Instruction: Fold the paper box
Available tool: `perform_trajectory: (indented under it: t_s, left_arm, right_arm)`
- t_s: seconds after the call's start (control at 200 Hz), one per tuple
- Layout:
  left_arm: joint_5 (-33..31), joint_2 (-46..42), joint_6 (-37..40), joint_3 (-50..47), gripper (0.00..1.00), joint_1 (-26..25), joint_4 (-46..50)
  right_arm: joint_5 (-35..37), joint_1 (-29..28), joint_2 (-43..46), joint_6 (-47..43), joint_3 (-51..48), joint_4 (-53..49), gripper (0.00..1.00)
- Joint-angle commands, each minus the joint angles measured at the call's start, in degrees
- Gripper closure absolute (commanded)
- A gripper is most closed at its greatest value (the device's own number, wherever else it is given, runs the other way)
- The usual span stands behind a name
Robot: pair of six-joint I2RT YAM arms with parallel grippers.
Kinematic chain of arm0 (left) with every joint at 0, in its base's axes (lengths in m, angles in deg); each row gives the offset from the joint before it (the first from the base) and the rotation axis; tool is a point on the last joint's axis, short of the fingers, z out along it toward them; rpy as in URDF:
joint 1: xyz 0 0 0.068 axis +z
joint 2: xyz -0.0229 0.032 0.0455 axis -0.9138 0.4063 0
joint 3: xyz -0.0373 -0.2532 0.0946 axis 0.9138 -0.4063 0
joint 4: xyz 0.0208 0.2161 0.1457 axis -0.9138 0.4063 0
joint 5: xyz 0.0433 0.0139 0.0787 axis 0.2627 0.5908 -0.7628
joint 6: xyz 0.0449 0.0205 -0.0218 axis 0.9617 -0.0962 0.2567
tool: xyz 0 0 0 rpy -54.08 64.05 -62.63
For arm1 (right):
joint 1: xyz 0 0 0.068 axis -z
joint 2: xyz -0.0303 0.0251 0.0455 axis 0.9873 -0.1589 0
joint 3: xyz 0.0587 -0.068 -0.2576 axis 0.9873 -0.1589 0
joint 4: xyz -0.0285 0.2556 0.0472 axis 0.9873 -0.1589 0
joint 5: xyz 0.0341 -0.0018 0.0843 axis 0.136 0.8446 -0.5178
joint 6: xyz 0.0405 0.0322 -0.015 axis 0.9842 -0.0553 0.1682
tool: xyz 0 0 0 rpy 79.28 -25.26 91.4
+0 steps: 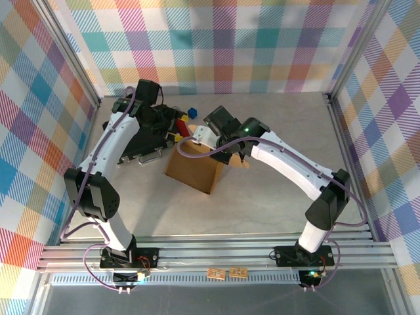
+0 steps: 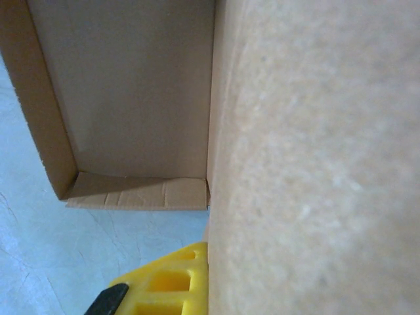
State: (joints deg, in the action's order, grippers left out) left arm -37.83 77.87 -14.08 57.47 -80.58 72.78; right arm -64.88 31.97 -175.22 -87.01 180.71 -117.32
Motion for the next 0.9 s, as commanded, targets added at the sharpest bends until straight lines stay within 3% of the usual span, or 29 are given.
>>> perform_trajectory:
  t_s: [0.0, 0.485, 0.895]
  left_arm:
    - [1.64, -1.33, 1.14, 3.06, 0.41, -0.66, 2.91]
    - [2.25, -4.07, -1.16, -2.36, 0.41, -4.68, 1.88]
    - [2.06, -6.61, -7.66, -4.29, 0.39, -4.08, -0.15]
  right_arm:
    - [-1.31, 0.28, 1.19, -0.58, -0.63, -0.72, 1.00]
    - [0.61, 0.54, -0.52, -0.15, 0.87, -0.72, 1.00]
    - [1.51, 0.54, -0.37, -0.48, 0.02, -0.37, 1.00]
